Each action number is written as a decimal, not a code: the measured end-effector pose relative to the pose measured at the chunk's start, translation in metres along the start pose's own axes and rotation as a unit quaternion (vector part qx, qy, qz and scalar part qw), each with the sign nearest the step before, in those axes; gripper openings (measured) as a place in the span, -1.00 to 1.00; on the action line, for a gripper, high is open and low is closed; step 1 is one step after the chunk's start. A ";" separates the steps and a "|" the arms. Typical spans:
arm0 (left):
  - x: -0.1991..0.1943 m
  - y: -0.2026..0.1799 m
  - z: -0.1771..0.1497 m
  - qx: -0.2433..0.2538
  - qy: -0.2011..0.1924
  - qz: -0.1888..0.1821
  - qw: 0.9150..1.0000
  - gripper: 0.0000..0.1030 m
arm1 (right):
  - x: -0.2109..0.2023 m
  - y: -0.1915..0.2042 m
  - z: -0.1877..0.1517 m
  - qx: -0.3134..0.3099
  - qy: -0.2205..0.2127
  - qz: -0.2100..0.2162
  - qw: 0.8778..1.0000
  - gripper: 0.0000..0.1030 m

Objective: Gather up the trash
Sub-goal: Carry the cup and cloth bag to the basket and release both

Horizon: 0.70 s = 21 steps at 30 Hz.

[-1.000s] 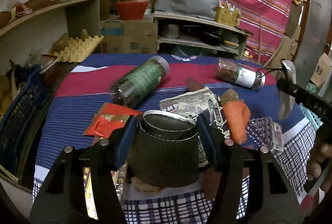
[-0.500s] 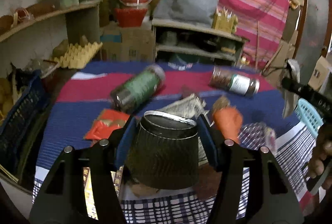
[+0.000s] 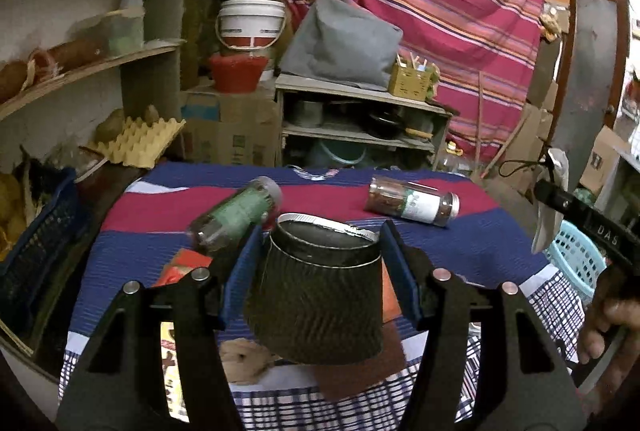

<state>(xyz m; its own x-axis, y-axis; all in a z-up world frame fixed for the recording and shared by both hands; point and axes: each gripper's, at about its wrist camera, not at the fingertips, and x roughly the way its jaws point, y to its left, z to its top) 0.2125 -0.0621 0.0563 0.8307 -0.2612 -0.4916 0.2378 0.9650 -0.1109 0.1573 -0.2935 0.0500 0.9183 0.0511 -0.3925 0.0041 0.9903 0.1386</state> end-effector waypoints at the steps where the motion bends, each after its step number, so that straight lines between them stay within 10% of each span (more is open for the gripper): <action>1: 0.000 -0.005 0.001 0.002 -0.001 -0.002 1.000 0.14 | -0.002 -0.002 0.001 0.001 -0.001 -0.001 1.000 -0.57; 21: 0.043 -0.179 0.023 0.068 0.008 -0.096 0.993 0.14 | -0.066 -0.143 0.018 0.004 -0.031 -0.171 0.985 -0.57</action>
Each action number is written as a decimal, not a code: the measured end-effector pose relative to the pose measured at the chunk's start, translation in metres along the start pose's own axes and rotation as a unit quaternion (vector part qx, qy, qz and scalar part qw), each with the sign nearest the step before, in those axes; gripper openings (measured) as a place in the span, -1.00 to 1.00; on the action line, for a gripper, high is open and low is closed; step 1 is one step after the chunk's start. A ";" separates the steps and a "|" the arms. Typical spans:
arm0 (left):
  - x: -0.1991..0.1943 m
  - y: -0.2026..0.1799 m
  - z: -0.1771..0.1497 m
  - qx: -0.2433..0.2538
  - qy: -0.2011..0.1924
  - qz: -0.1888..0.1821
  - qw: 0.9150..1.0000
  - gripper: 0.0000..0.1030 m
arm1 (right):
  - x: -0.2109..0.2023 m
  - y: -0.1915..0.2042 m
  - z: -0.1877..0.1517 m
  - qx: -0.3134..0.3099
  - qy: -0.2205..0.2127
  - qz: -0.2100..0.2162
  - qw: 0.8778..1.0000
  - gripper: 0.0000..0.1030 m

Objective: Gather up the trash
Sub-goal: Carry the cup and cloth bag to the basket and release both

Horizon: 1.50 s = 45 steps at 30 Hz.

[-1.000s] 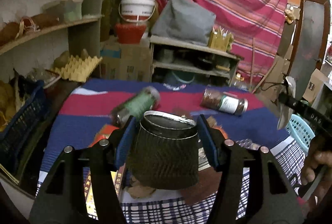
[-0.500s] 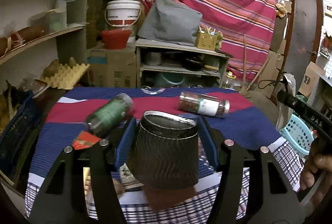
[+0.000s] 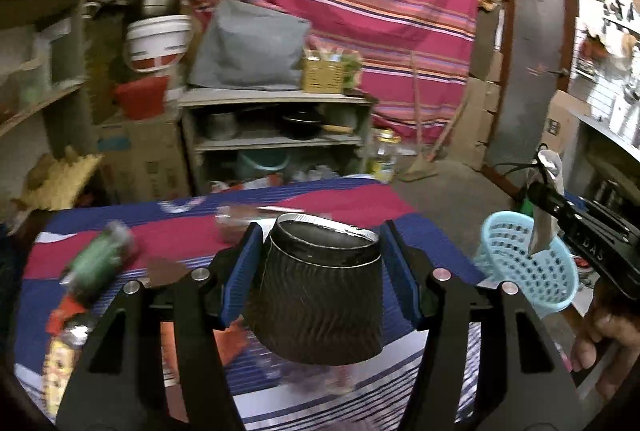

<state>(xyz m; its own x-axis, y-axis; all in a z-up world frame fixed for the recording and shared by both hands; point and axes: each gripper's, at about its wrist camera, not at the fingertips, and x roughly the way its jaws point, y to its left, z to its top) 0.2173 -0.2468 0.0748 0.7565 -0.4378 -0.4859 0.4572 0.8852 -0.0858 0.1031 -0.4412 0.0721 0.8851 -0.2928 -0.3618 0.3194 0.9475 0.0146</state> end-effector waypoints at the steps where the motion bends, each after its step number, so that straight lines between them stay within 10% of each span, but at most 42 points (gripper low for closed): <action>1: 0.008 -0.012 0.001 0.002 0.004 -0.011 1.000 0.14 | -0.003 -0.020 0.000 0.010 -0.003 -0.023 1.000 -0.57; 10: 0.068 -0.132 0.002 0.037 0.021 -0.106 0.994 0.14 | -0.013 -0.157 -0.030 0.146 0.002 -0.156 0.977 -0.57; 19: 0.119 -0.218 -0.018 0.049 0.055 -0.161 0.984 0.15 | -0.011 -0.189 -0.042 0.191 0.016 -0.155 0.969 -0.56; 45: 0.125 -0.210 -0.017 0.021 0.059 -0.166 0.984 0.24 | -0.011 -0.185 -0.051 0.196 0.026 -0.161 0.967 -0.01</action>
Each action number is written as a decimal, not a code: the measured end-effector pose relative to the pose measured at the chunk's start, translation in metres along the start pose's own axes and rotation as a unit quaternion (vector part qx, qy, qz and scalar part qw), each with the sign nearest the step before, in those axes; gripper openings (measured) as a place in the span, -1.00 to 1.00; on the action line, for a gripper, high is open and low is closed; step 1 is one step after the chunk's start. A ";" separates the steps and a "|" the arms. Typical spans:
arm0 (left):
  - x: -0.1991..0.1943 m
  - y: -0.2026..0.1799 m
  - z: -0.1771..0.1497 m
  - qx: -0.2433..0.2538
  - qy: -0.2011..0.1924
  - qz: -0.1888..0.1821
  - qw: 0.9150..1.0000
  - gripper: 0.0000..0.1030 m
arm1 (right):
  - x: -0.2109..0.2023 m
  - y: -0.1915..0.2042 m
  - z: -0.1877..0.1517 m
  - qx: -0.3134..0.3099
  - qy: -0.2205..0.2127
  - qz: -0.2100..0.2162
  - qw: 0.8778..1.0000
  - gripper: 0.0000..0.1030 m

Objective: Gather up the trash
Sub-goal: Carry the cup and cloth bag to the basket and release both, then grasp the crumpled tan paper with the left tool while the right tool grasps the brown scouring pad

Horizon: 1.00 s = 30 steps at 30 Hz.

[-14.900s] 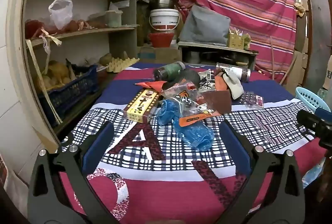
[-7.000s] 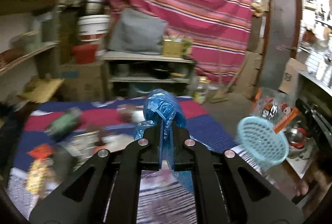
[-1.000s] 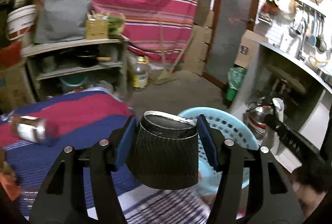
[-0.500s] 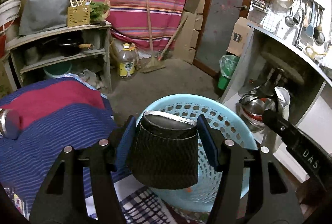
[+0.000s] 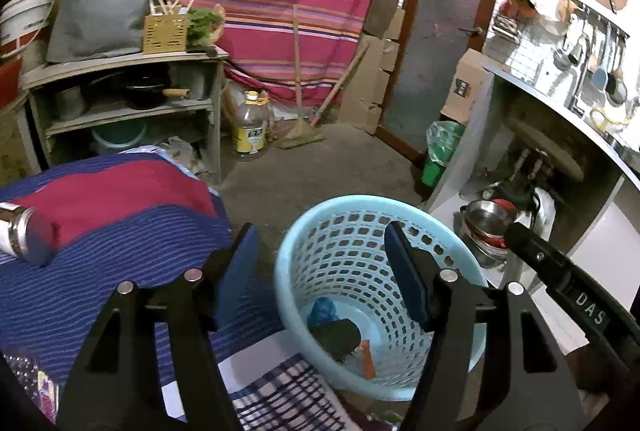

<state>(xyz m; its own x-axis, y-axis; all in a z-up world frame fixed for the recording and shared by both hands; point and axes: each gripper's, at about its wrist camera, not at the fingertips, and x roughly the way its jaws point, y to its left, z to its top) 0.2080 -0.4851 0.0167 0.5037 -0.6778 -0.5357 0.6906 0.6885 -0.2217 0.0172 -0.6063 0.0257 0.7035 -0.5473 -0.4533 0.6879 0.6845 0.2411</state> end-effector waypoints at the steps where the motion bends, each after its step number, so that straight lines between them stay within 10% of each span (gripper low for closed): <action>1: -0.002 0.002 0.000 -0.001 -0.001 0.002 1.000 0.24 | 0.000 0.001 -0.001 -0.002 0.002 0.000 1.000 0.10; 11: -0.047 0.033 -0.003 -0.013 -0.016 0.035 0.999 0.24 | -0.006 0.024 0.002 -0.032 -0.004 0.006 0.999 0.27; 21: -0.201 0.161 -0.033 -0.038 -0.041 0.168 0.984 0.26 | -0.018 0.103 -0.013 -0.093 0.005 0.050 0.994 0.40; 30: -0.316 0.293 -0.106 -0.080 -0.020 0.297 0.951 0.48 | -0.057 0.235 -0.082 -0.045 0.087 0.239 0.966 0.55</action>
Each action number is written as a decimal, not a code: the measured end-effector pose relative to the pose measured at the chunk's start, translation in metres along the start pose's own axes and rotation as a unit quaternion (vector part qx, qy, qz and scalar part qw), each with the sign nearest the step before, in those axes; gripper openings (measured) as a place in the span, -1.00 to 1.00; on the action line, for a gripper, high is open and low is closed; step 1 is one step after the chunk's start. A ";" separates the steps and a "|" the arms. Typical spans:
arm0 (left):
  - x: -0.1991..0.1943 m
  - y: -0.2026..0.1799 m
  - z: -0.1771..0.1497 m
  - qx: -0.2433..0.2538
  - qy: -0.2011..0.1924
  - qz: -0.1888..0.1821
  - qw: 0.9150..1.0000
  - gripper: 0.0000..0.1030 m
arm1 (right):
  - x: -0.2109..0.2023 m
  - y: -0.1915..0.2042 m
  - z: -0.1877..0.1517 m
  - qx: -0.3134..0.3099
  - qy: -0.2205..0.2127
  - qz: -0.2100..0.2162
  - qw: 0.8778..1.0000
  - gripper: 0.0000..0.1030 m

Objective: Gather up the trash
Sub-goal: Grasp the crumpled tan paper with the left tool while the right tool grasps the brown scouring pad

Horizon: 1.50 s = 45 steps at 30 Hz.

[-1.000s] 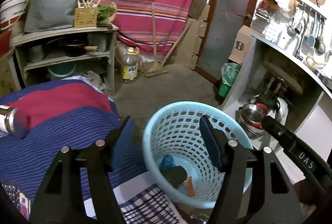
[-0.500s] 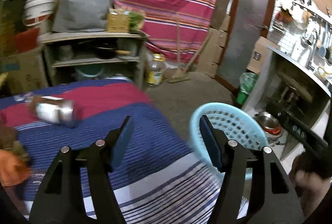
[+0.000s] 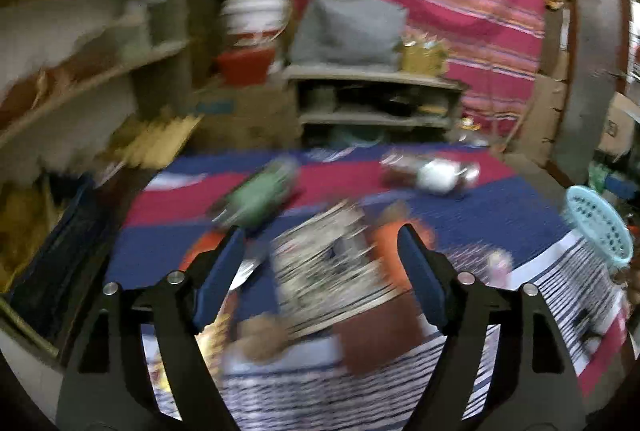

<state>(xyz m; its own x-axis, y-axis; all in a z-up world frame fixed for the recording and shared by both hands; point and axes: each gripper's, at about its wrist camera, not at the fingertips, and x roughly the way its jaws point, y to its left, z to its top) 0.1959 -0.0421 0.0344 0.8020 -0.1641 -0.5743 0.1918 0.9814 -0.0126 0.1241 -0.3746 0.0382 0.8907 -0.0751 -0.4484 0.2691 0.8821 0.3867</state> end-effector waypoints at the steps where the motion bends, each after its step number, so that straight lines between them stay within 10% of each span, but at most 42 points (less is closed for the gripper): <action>1: 0.006 0.011 -0.005 0.005 0.019 0.003 1.000 0.48 | 0.004 0.014 -0.008 -0.007 0.008 0.013 1.000 0.55; 9: 0.034 0.046 -0.034 0.024 0.079 0.002 0.997 0.48 | 0.046 0.143 -0.105 -0.263 0.075 0.005 0.962 0.60; 14: 0.055 0.028 -0.045 0.063 0.115 -0.002 0.991 0.43 | 0.037 0.142 -0.104 -0.249 0.076 0.020 0.965 0.67; 19: 0.069 0.023 -0.053 0.074 0.145 0.001 0.987 -0.22 | 0.038 0.128 -0.090 -0.237 0.079 0.024 0.968 0.69; 34: 0.015 0.063 -0.016 -0.048 0.040 -0.002 0.998 -0.27 | 0.058 0.151 -0.131 -0.258 0.144 0.048 0.954 0.76; 45: 0.016 0.070 -0.018 -0.042 0.056 0.007 0.998 -0.26 | 0.081 0.200 -0.182 -0.295 0.178 0.019 0.939 0.78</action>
<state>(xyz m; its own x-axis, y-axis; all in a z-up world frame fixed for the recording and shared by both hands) 0.2120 0.0256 0.0094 0.7353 -0.1437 -0.6623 0.1301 0.9890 -0.0702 0.1832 -0.1196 -0.0672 0.6884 0.0297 -0.7247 -0.1045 0.9928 -0.0585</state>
